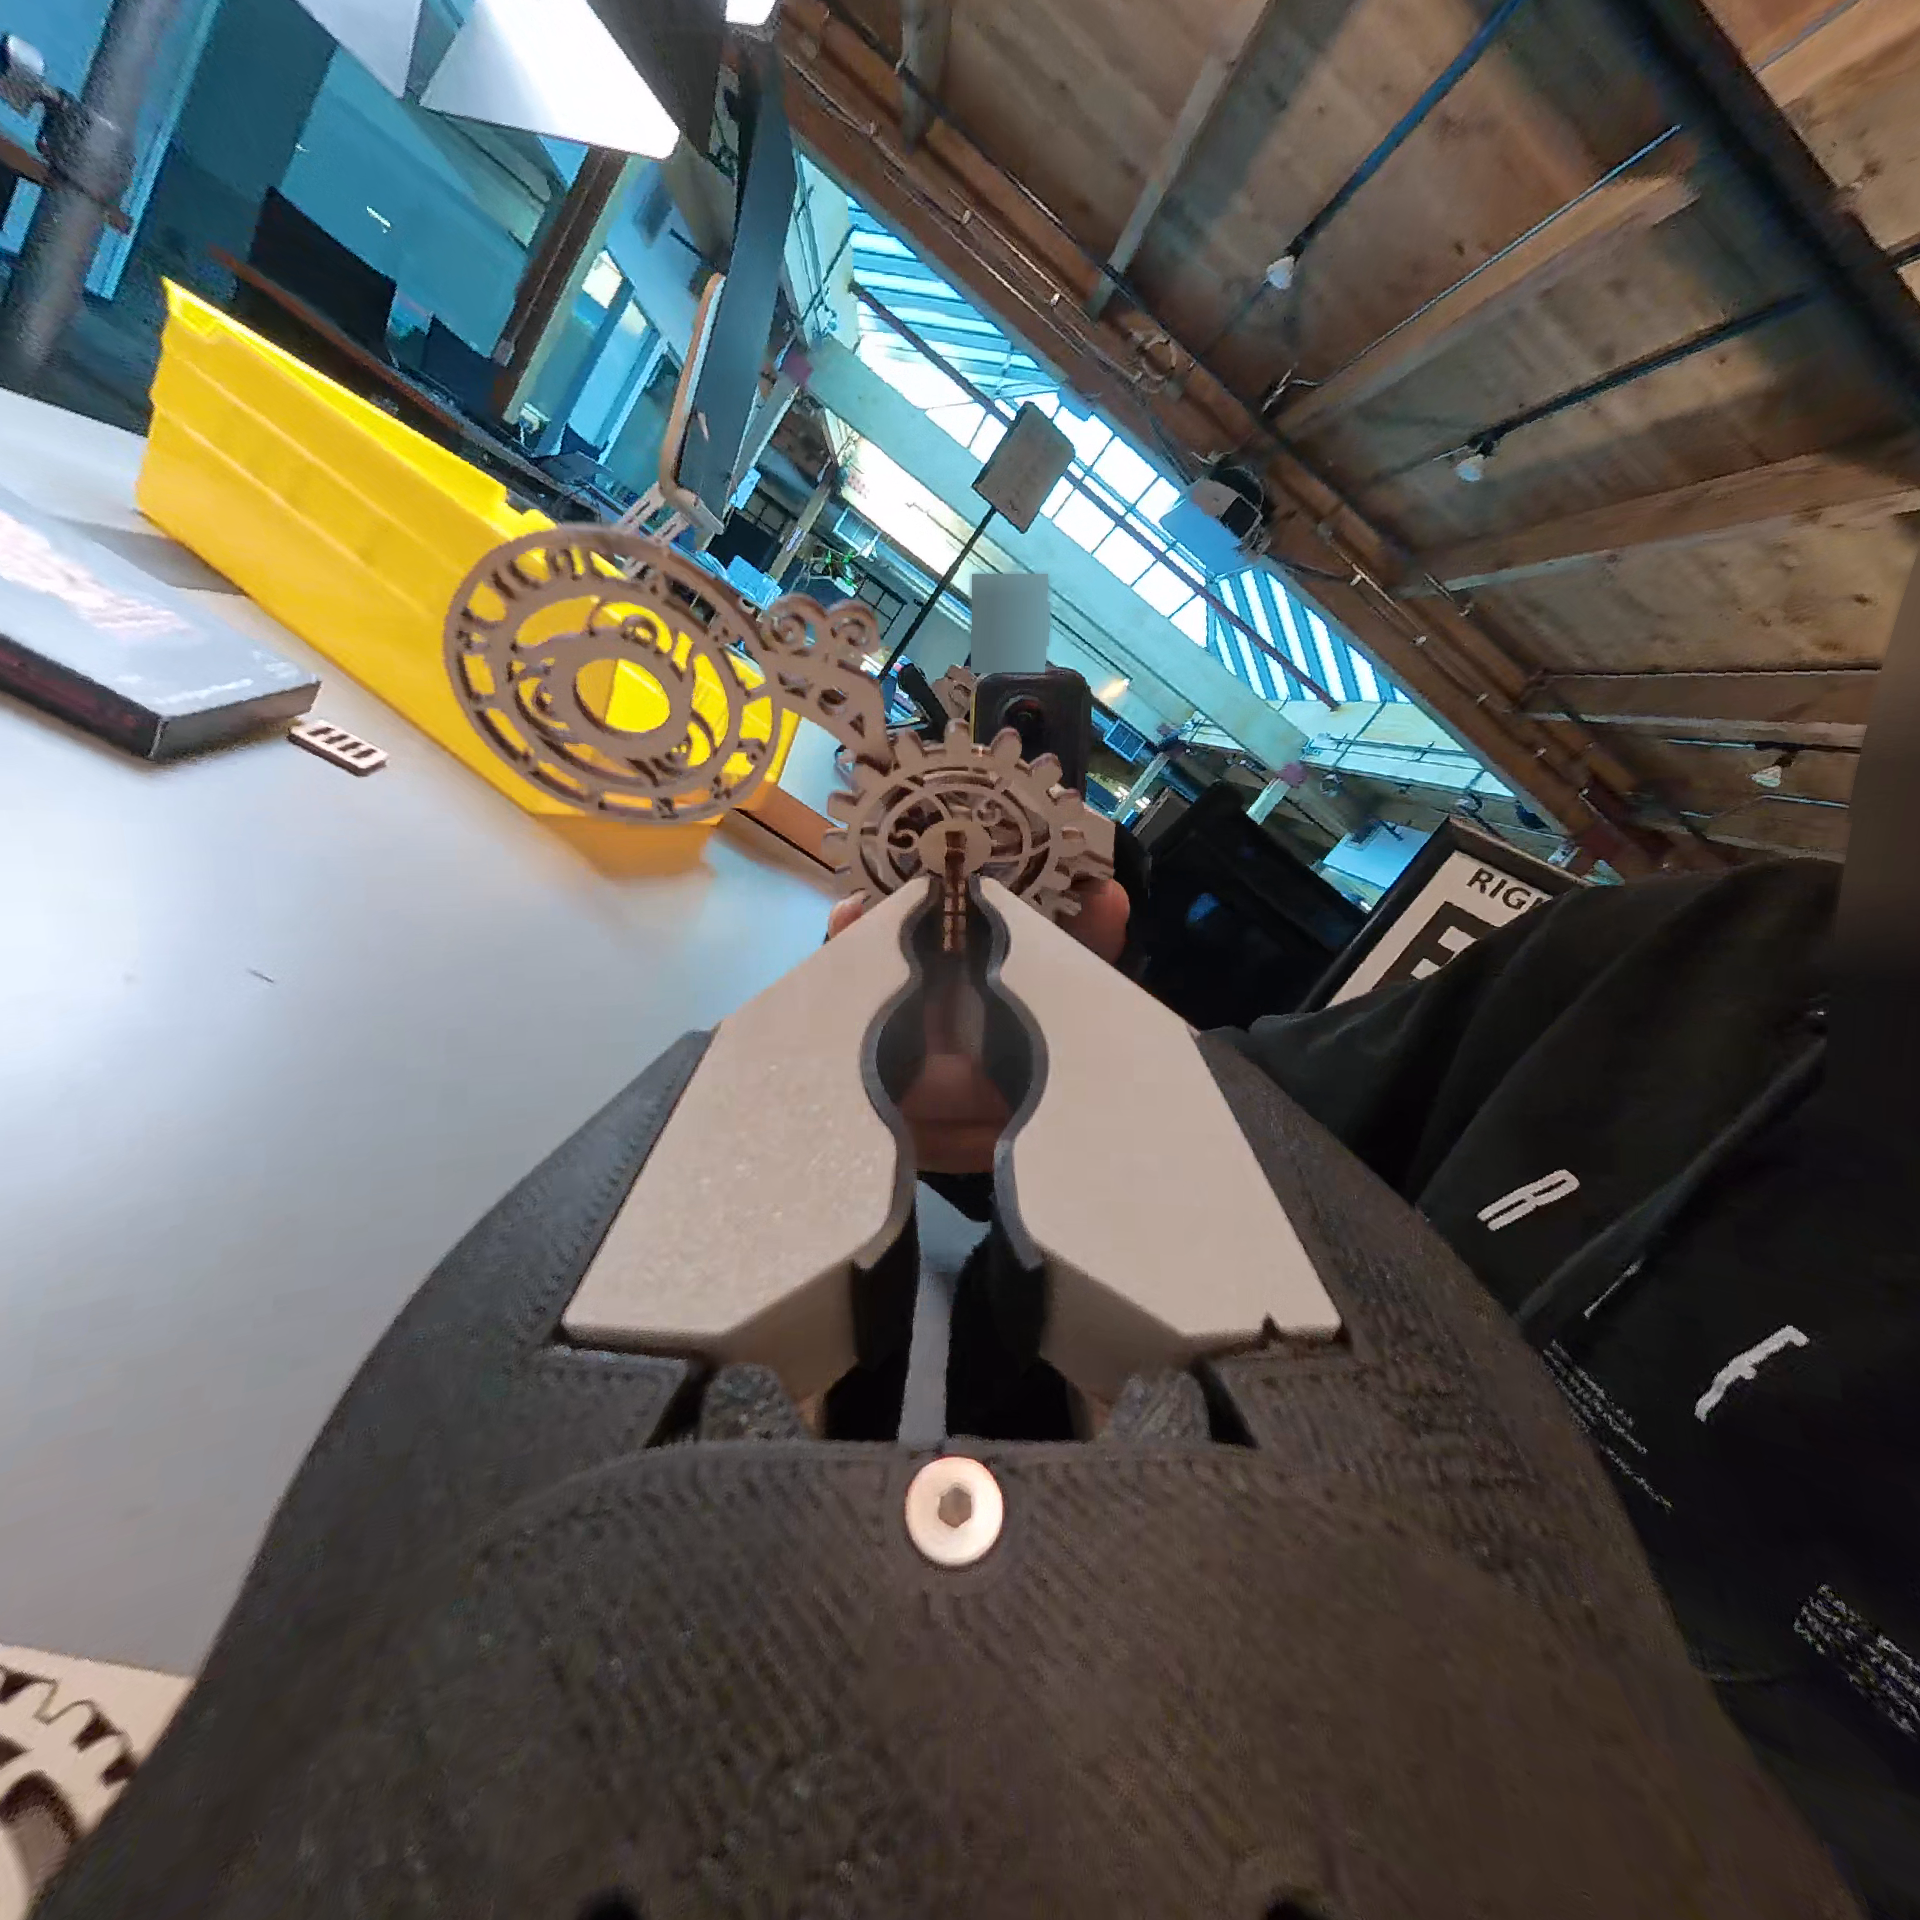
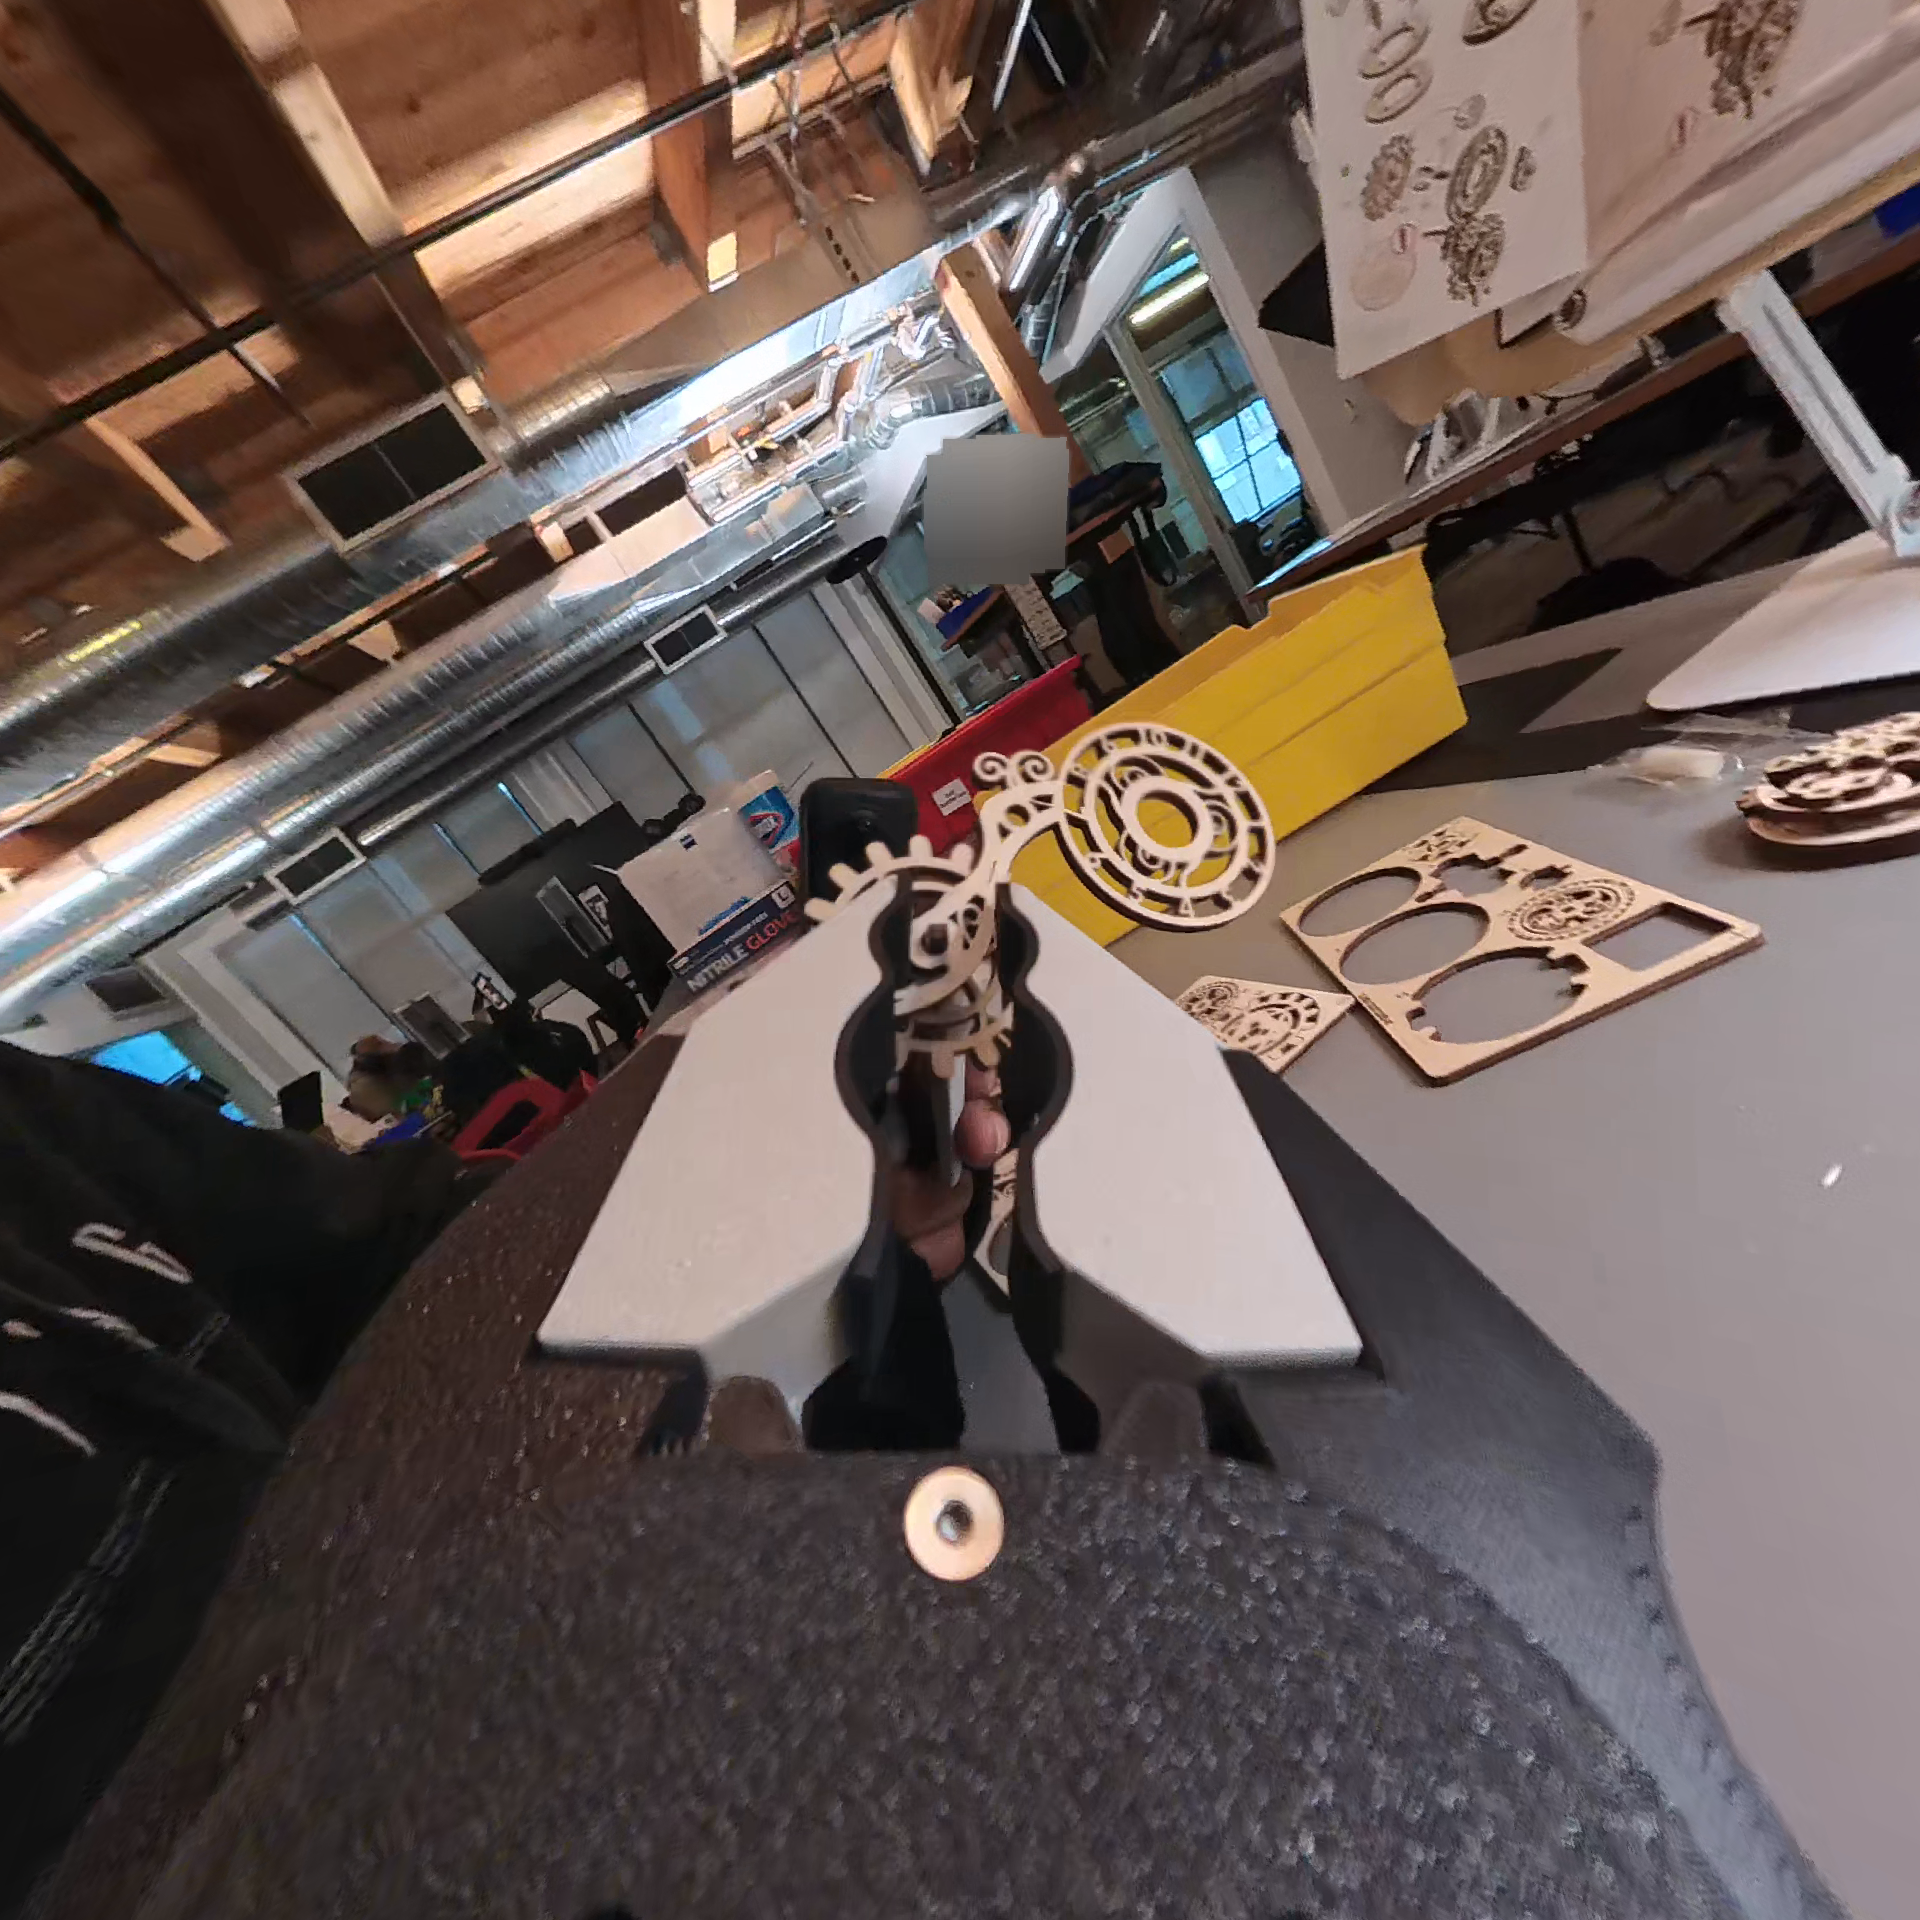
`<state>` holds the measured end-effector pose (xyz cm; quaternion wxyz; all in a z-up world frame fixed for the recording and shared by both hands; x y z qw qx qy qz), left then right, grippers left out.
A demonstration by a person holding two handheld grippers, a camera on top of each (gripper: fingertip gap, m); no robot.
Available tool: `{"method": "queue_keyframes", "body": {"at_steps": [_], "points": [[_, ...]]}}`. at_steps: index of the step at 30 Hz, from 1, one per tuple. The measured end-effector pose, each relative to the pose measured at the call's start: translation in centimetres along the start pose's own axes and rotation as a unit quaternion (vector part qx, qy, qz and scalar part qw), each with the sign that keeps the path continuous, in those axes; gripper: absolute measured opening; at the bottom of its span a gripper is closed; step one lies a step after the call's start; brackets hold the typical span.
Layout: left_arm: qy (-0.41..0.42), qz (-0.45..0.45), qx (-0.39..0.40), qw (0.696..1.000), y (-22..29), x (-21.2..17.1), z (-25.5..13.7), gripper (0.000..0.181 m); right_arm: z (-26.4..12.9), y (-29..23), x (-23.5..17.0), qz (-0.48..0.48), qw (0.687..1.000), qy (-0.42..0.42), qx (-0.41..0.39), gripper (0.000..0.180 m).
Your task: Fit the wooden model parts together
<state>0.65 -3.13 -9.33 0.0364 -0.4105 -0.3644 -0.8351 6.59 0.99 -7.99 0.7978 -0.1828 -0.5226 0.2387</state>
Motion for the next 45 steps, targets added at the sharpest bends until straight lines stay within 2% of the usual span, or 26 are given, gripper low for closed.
{"method": "queue_keyframes", "body": {"at_steps": [3,9,14,22,25,29,32,39,45], "points": [[-0.002,0.021,0.0,1.0,-0.2,0.6,-0.4,0.001,-0.2,-0.6,0.6,0.006,0.999,-0.012,0.039,0.015],[-0.018,0.064,-0.031,0.997,0.4,1.2,-0.9,0.001,-0.5,-0.9,-0.5,0.014,0.995,-0.071,0.066,0.018],[-0.025,0.062,-0.039,0.997,0.4,1.3,-1.2,0.001,-0.6,-1.5,-0.9,-0.048,0.99,-0.11,0.078,0.015],[-0.036,0.055,-0.055,0.996,0.3,1.6,-1.7,0.001,-1.9,0.2,-0.4,-0.147,0.975,-0.16,0.054,0.029],[-0.041,0.068,-0.051,0.996,0.3,1.5,-1.7,0.001,-2.3,0.6,-1.7,-0.102,0.971,-0.209,0.053,0.032],[-0.046,0.1,-0.033,0.993,0.0,1.5,-1.7,0.001,-2.3,-0.1,-2.5,-0.03,0.971,-0.222,0.08,0.021],[-0.059,0.126,-0.042,0.989,0.5,1.2,-1.5,0.001,-2.3,-0.7,-3.3,0.039,0.967,-0.232,0.1,0.023],[-0.097,0.128,-0.083,0.984,1.9,-0.1,-1.2,0.001,-2.1,-0.6,-1.1,0.216,0.954,-0.149,0.145,0.045],[-0.148,0.096,-0.09,0.98,2.1,-1.3,-1.5,0.002,-2.1,-0.7,-0.8,0.215,0.955,-0.135,0.154,0.05]]}}
Point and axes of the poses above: each gripper's, where its closed fingertips meet, z out along the fingers, x out of its top, y = z × x across the jaws, the point moved 4 cm from there along -z, back along the fingers, and after that the axes turned 11 degrees about y, right-handed, at the moved point
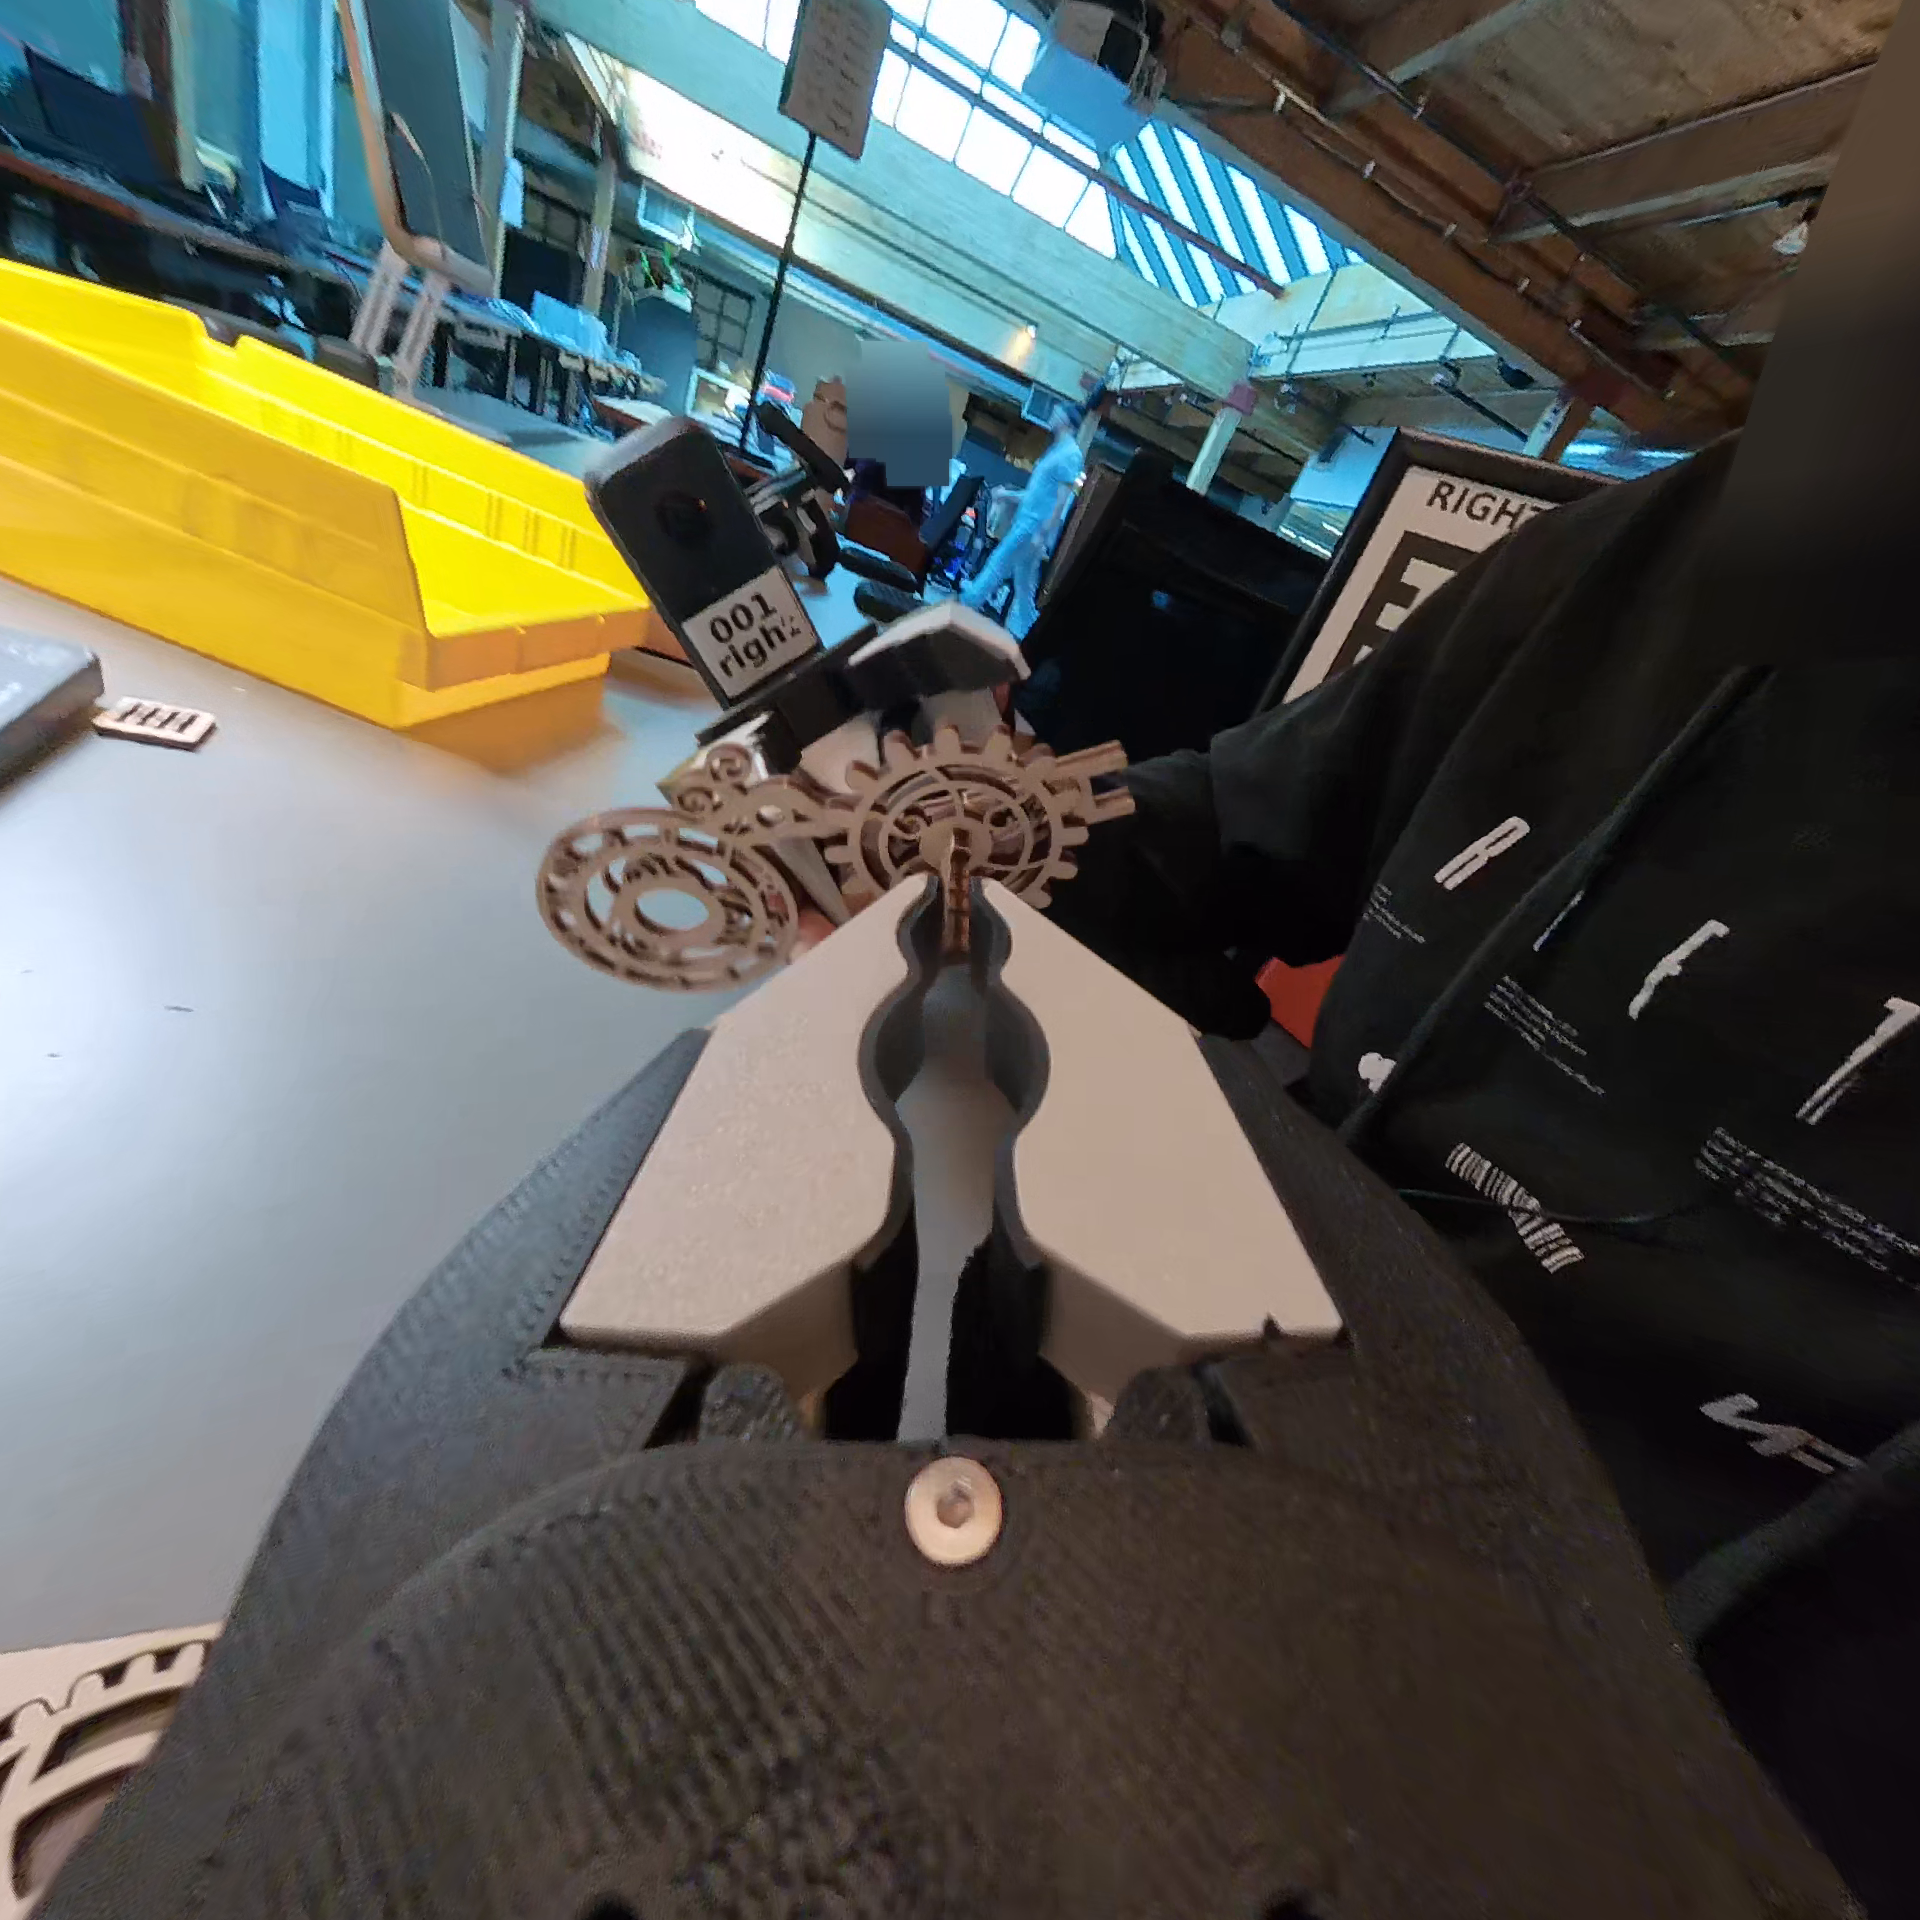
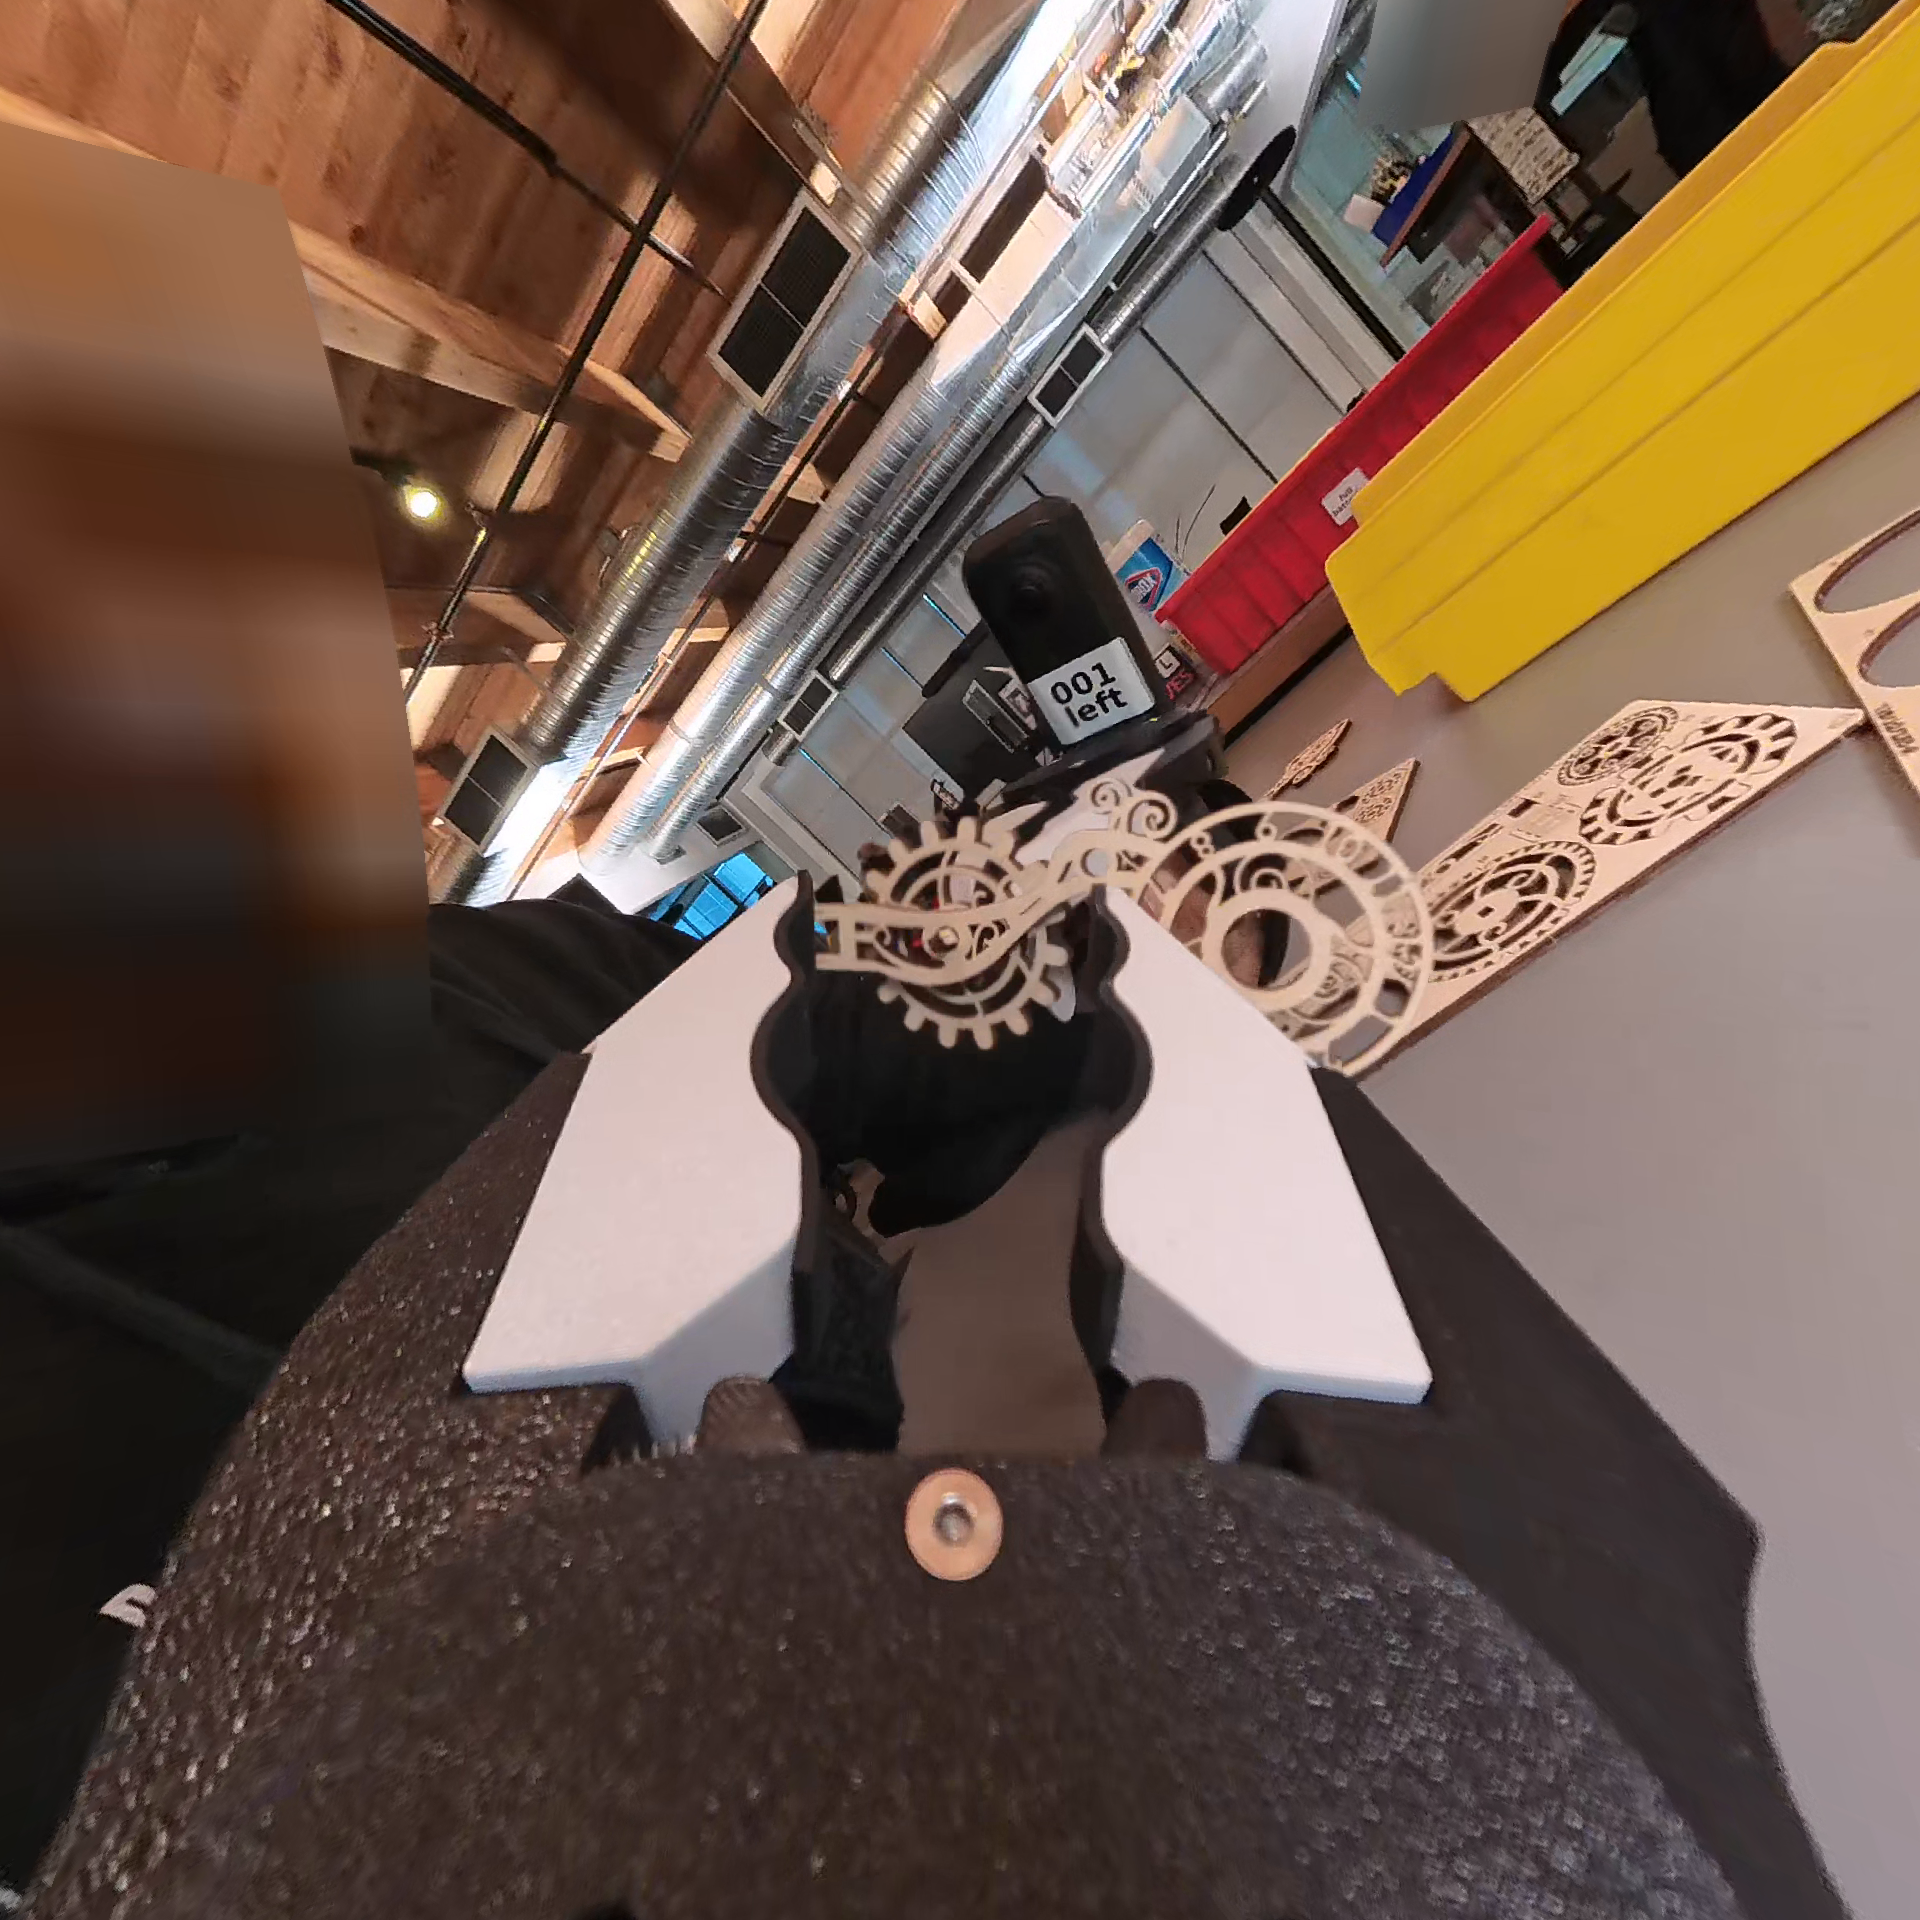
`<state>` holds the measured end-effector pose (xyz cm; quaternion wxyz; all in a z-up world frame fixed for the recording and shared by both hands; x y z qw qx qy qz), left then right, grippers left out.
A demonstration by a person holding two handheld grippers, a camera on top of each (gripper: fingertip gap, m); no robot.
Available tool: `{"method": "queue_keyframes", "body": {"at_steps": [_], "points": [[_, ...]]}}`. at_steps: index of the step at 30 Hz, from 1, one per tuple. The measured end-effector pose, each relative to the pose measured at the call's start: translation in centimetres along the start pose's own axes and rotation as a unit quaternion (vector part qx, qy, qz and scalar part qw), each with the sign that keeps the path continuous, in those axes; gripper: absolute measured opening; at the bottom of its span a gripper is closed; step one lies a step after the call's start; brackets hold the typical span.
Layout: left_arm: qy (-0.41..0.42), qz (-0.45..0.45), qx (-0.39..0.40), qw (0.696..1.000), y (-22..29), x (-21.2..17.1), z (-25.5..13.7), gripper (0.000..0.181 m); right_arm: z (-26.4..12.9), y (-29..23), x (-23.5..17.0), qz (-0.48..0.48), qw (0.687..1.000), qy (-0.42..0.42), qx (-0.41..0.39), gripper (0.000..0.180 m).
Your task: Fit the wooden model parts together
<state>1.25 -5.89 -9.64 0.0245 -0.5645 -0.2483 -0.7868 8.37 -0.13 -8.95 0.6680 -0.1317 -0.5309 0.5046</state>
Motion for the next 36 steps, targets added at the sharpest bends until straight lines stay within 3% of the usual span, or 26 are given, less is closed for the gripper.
{"method": "queue_keyframes", "body": {"at_steps": [10,14,18,20,22,24,27,32,36], "points": [[-0.084,-0.03,0.024,0.996,-0.9,-2.5,0.1,0.002,-0.2,0.1,0.3,-0.029,0.999,-0.007,-0.015,0.046],[-0.064,-0.035,0.056,0.996,-1.9,-2.1,-0.4,0.001,-1.5,1.1,1.7,-0.077,0.994,0.003,-0.081,0.04],[-0.034,-0.037,0.08,0.996,-3.0,-1.2,-1.0,0.002,-1.6,0.2,0.2,-0.103,0.99,-0.074,-0.065,0.035],[-0.026,-0.041,0.077,0.996,-3.2,-1.0,-1.0,0.001,-1.4,0.5,-1.9,-0.073,0.985,-0.139,-0.073,0.036],[-0.023,-0.035,0.065,0.997,-2.9,-1.0,-0.9,0.001,-1.2,1.1,-3.8,0.021,0.982,-0.171,-0.072,0.046],[-0.021,-0.015,0.052,0.998,-2.5,-0.9,-0.5,0.001,-0.8,1.3,-4.1,0.104,0.982,-0.147,-0.052,0.052],[-0.026,0.011,0.042,0.999,-2.1,-1.0,0.0,0.001,-0.2,1.7,-3.0,0.126,0.986,-0.103,-0.044,0.058],[-0.097,-0.076,0.076,0.989,-3.9,-2.5,0.8,0.002,-1.3,3.7,0.0,0.088,0.992,-0.03,-0.09,0.063],[-0.179,-0.213,0.139,0.95,-6.1,-5.0,0.6,0.002,-2.7,5.7,0.4,-0.003,0.981,-0.066,-0.183,0.061]]}}
Point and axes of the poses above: each gripper's, where its closed fingertips meet, z out along the fingers, x out of its top, y = z × x across the jaws, the point moved 4 cm from there along -z, back along the fingers, and after that the axes turned 11 degrees about y, right-handed, at the moved point
